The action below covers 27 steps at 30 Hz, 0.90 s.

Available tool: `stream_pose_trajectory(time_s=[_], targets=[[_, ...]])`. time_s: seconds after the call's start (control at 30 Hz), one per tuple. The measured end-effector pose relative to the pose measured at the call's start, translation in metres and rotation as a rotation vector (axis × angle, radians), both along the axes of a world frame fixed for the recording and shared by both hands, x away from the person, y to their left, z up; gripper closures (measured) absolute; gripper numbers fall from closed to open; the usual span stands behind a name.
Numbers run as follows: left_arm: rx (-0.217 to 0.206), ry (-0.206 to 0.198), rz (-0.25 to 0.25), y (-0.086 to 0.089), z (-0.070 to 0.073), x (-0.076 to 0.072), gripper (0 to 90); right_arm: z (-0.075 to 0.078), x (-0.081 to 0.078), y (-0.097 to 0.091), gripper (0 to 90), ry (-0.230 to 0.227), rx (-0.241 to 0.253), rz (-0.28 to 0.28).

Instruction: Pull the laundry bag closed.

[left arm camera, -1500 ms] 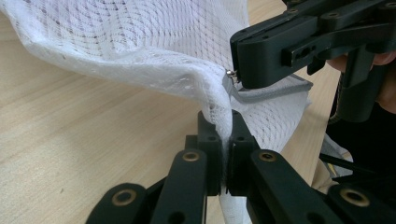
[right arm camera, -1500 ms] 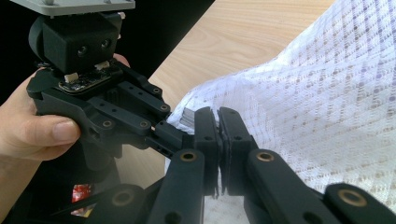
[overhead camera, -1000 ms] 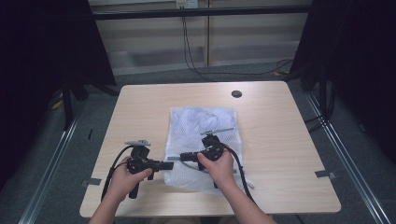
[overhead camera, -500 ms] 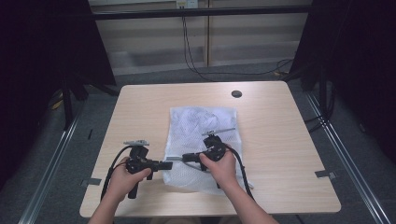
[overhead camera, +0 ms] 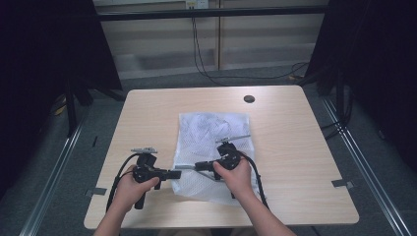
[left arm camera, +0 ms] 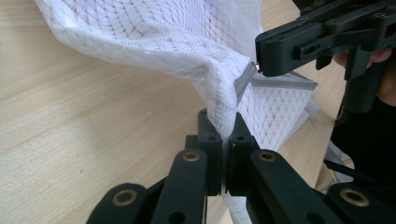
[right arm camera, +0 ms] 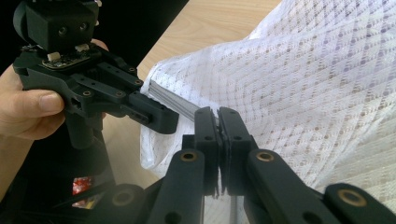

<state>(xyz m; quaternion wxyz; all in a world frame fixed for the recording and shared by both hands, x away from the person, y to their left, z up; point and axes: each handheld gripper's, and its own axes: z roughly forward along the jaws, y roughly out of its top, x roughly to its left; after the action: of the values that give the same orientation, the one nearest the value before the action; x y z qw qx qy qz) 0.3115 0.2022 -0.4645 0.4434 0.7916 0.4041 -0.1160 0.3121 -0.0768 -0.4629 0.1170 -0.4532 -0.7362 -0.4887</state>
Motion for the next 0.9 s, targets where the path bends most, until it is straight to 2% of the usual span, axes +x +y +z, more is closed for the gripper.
stream_pose_trajectory(time_s=[0.13, 0.23, 0.43, 0.47, 0.67, 0.9], targets=[[0.003, 0.001, -0.007, 0.0001, 0.0004, 0.0001, 87.8, 0.0008, -0.0005, -0.0005, 88.0, 0.002, 0.001, -0.004], [0.002, 0.021, 0.008, -0.0005, 0.0005, -0.0004, 87.9, 0.0008, 0.0, -0.0011, 88.0, 0.004, 0.004, -0.001], [0.005, 0.021, 0.007, -0.0016, 0.0005, -0.0006, 88.2, 0.0014, -0.0003, -0.0015, 88.1, 0.007, -0.009, 0.002], [-0.001, 0.023, 0.006, -0.0014, 0.0001, -0.0005, 88.2, 0.0014, -0.0003, -0.0019, 88.1, 0.003, -0.023, 0.0], [-0.009, 0.034, 0.014, -0.0016, 0.0004, -0.0003, 88.2, 0.002, -0.0003, -0.0032, 88.1, 0.001, -0.009, -0.001], [-0.002, 0.03, 0.011, -0.001, 0.0003, -0.0002, 88.2, 0.003, -0.0021, -0.0036, 88.1, -0.006, -0.022, 0.003]])
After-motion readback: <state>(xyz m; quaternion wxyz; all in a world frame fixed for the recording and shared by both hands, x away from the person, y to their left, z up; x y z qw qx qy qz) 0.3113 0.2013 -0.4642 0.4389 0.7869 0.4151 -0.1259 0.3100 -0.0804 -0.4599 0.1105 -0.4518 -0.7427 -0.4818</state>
